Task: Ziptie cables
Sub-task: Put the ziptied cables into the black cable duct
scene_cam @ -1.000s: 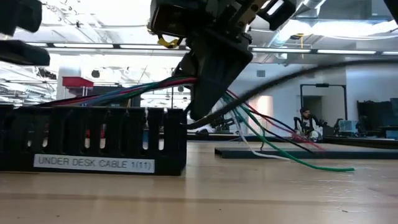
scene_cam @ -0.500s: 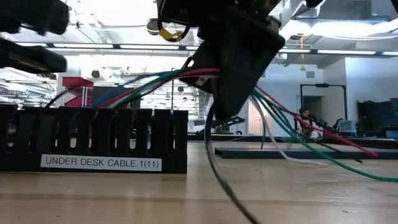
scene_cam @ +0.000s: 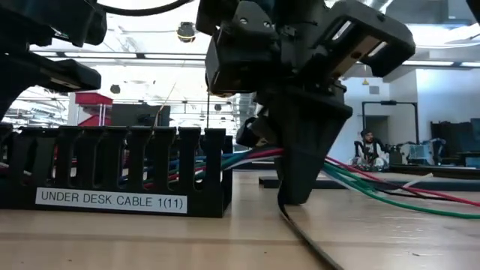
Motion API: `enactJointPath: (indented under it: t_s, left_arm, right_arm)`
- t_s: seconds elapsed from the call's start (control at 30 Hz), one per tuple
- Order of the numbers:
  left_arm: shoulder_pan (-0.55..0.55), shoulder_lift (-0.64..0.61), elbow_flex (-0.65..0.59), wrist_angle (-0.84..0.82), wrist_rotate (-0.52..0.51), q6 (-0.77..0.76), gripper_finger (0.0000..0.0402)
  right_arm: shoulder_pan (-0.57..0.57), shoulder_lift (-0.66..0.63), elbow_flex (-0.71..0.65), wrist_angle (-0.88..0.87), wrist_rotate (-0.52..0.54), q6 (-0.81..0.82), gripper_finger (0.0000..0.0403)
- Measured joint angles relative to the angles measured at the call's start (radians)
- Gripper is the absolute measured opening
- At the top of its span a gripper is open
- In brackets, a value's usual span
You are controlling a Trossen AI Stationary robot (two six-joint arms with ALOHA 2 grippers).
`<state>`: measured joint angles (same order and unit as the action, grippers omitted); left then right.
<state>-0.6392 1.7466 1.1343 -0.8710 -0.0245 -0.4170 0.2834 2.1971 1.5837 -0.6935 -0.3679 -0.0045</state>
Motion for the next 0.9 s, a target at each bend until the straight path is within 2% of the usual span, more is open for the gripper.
enactJointPath:
  t_s: [0.13,0.33,0.6,0.73,0.83,0.9]
  left_arm:
    - [0.011,0.0,0.0,0.008,-0.001,-0.003,0.0]
    - [0.047,0.0,0.0,0.016,-0.001,0.002,0.0]
    - [0.079,0.0,0.0,0.016,0.0,0.012,0.0]
    - [0.089,0.0,-0.015,0.026,0.0,-0.006,0.0]
    - [0.092,0.001,-0.04,0.023,0.009,-0.034,0.0]
    - [0.092,0.001,-0.057,0.031,0.022,-0.041,0.0]
  right_arm:
    - [0.018,0.0,-0.002,0.02,-0.027,-0.003,0.0035]
    - [0.03,0.001,-0.002,0.021,-0.036,-0.004,0.0088]
    - [0.025,-0.002,0.001,-0.063,-0.047,-0.019,0.0204]
    - [0.019,-0.006,0.002,-0.17,-0.119,-0.034,0.0251]
    - [0.001,-0.005,-0.002,-0.305,-0.239,-0.054,0.0263]
    - [0.0,-0.009,-0.003,-0.389,-0.266,-0.099,0.0265]
